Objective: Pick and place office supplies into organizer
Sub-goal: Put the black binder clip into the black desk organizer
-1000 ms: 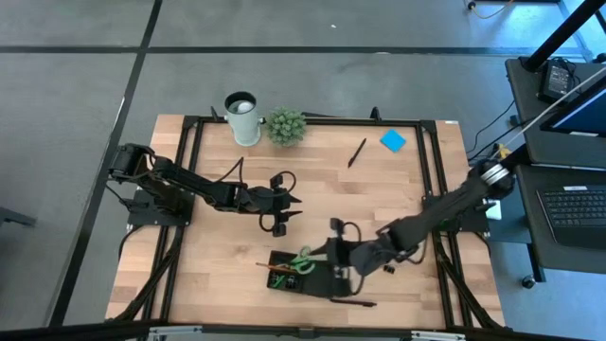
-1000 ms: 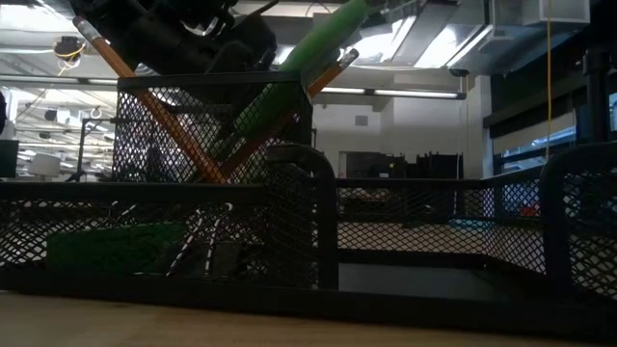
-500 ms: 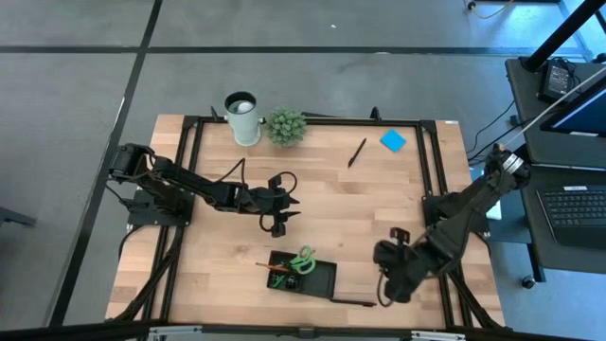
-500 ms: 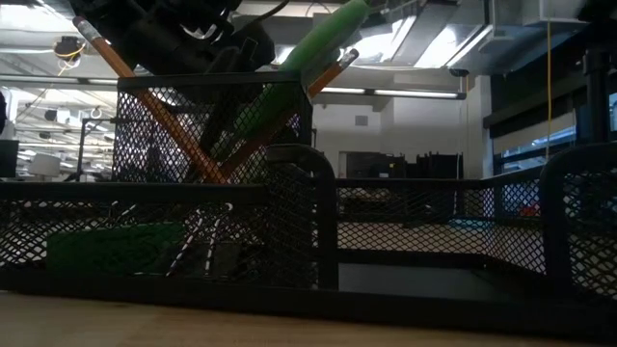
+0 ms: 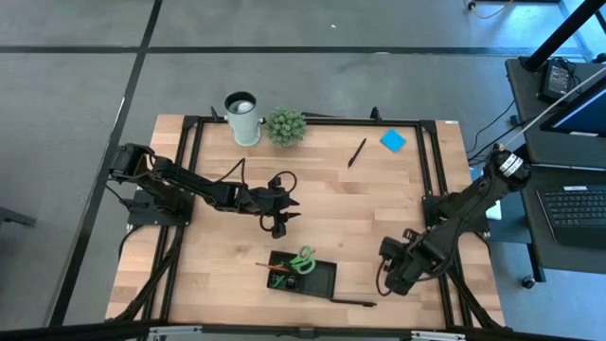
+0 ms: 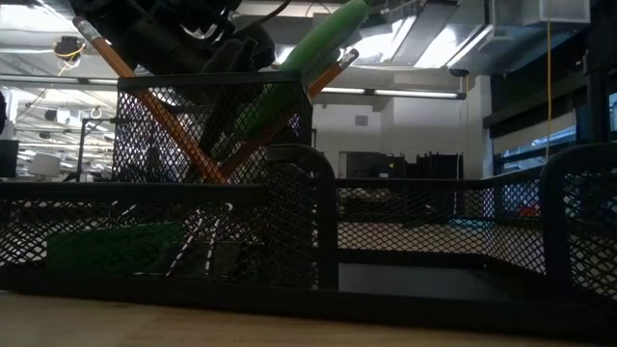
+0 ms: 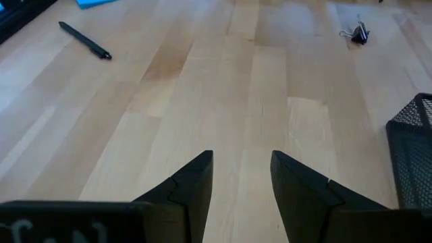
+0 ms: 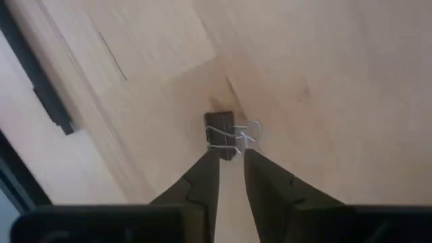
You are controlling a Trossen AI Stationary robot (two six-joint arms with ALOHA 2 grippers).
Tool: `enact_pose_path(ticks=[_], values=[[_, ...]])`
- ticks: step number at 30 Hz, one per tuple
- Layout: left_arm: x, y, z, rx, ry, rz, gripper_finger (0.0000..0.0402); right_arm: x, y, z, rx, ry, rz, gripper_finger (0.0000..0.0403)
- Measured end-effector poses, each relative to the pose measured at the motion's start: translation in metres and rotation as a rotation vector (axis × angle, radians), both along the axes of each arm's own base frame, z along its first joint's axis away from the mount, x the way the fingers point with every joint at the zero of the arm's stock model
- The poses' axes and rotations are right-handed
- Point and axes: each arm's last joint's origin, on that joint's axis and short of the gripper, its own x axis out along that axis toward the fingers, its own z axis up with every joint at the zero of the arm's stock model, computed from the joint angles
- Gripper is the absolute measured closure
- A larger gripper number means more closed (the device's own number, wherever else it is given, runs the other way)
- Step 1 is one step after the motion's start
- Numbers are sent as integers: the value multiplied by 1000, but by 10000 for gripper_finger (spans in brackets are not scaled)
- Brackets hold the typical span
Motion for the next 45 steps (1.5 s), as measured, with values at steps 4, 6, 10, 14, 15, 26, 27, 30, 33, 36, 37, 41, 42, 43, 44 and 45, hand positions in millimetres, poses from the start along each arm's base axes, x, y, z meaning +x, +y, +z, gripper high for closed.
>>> enact_pose_path(ticks=[4,6,10,14,15,26,27,30,33,36,37,41,42,43,44,45], values=[[0,0,0,-15,-3,9,258,0,-2,-13,34,-22,-11,335],[0,0,0,-28,-5,16,258,-1,-4,-16,31,-15,-35,336],[0,0,0,-45,-8,27,258,-1,-6,-18,24,-8,-44,333],[0,0,0,-45,-8,27,258,0,-7,-18,34,0,-124,326],[0,0,0,-45,-8,27,258,0,-8,-18,36,1,-134,324],[0,0,0,-109,-18,65,258,0,-7,-18,44,1,-171,263],[0,0,0,-109,-18,65,258,0,-7,-18,45,1,-168,255],[0,0,0,-109,-18,66,258,2,-6,-17,56,-14,-146,235],[0,0,0,-109,-18,66,258,3,-5,-17,66,-25,-139,224],[0,0,0,-109,-18,66,258,2,-6,-18,55,-22,-117,222],[0,0,0,-109,-18,66,258,1,-7,-19,50,-17,-117,222],[0,0,0,-109,-18,66,258,-1,-9,-26,47,-13,-120,229],[0,0,0,-109,-18,66,258,-2,-9,-28,50,-15,-120,230],[0,0,0,-109,-18,66,258,-2,-10,-30,54,-19,-118,232],[0,0,0,-109,-18,66,258,-2,-10,-31,61,-27,-117,234],[0,0,0,-109,-18,66,258,-1,-9,-32,72,-36,-116,236]])
